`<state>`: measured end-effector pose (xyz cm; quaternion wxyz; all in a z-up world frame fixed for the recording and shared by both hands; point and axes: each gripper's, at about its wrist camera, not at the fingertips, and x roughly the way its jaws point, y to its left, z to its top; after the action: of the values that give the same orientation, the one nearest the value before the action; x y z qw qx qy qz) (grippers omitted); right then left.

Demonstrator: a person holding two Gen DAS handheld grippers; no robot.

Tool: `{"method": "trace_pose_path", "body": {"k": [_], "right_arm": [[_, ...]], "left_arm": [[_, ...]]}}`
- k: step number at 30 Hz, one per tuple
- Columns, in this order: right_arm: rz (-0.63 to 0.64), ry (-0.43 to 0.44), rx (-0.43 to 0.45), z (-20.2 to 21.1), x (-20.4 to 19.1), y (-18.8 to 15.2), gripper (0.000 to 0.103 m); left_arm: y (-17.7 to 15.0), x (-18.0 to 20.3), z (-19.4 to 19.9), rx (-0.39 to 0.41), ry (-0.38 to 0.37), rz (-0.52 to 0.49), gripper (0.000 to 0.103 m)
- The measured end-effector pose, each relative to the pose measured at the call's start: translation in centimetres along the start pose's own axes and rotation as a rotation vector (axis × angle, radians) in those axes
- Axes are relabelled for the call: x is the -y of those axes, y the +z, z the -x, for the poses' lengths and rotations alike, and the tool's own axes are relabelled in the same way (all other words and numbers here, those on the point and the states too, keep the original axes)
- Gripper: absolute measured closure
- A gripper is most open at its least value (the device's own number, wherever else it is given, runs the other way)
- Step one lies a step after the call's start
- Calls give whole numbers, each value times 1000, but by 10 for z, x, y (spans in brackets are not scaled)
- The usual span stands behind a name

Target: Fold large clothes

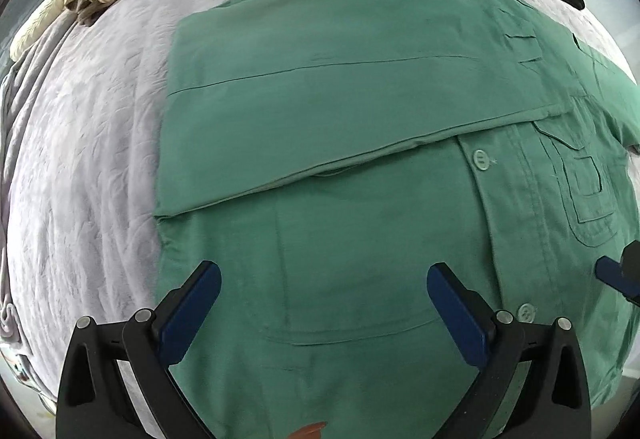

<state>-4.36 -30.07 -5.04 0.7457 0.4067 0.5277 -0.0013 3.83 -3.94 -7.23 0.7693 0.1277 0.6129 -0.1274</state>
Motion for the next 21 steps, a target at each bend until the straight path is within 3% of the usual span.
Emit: {"method": "trace_pose_path", "body": {"k": [1, 3, 11, 12, 13, 21], "right_arm": [[-6, -2, 5, 3, 4, 2, 21], [-19, -6, 15, 9, 12, 5, 11], [-48, -36, 65, 33, 47, 20, 11], [-49, -42, 67, 34, 51, 21, 2], [-49, -42, 70, 36, 54, 22, 0], [-71, -22, 75, 36, 66, 19, 0]], "left_arm": [[1, 5, -1, -2, -1, -2, 0], [4, 17, -1, -7, -3, -9, 0], [18, 70, -4, -15, -8, -26, 0], [20, 75, -5, -18, -11, -27, 0], [21, 81, -5, -21, -12, -29, 0], [26, 128, 10, -47, -11, -82, 0]]}}
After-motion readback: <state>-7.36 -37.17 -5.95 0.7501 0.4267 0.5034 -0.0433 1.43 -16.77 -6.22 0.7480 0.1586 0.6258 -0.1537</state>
